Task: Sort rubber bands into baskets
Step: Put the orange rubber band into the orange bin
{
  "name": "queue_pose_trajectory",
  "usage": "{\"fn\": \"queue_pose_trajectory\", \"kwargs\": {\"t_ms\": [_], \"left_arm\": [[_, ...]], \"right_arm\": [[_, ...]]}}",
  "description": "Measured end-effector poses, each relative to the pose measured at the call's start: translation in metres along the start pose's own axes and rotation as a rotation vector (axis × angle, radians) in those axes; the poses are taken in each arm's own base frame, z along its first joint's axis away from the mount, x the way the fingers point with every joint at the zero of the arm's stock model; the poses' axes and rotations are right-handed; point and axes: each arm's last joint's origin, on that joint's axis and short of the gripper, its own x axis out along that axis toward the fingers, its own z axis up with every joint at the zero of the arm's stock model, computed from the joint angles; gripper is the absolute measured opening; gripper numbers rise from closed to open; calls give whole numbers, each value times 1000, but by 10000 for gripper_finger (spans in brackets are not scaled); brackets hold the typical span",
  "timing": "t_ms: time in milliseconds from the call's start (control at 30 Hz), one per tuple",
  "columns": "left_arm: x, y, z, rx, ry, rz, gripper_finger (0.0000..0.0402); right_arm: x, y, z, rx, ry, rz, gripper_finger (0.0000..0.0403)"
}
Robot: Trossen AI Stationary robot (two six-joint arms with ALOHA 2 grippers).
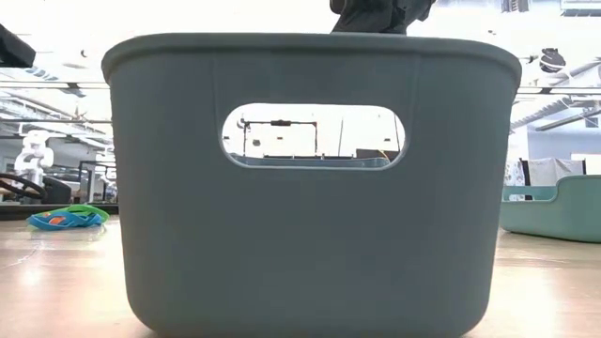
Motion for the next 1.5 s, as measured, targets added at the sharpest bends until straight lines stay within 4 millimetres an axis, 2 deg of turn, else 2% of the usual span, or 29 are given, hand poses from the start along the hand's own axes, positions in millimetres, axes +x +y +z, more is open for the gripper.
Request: {"fn": "queue_pose_trajectory", "kwargs": {"t_ms": [133, 267, 367, 533, 733, 967, 1133, 1333, 1500], "left_arm": [[-7, 4, 4, -21, -21, -28, 161], [-35, 15, 10, -28, -158, -46, 161], [-62, 35, 14, -56, -322, -2, 161], [-96, 92, 16, -251, -514, 125, 161], [-114, 176, 23, -513, -546, 244, 161], [-106, 275, 17, -768, -396, 297, 161], [-90, 334, 6, -950, -292, 361, 161], [-59, 387, -4, -1110, -188, 337, 161], [-41, 411, -8, -1198, -174, 310, 161]], "right_arm": [[0, 0, 0, 0, -1, 0, 210], [0, 0, 0, 0, -1, 0, 210], [0, 0, 0, 0, -1, 0, 210], [0, 0, 0, 15, -1, 0, 210], [0, 0, 0, 107, 0, -1, 210], [0, 1, -3, 217, 27, -11, 210], [0, 6, -8, 258, 49, -9, 210], [0, 14, -11, 299, 59, 5, 210], [-1, 21, -15, 314, 68, 18, 210]]}}
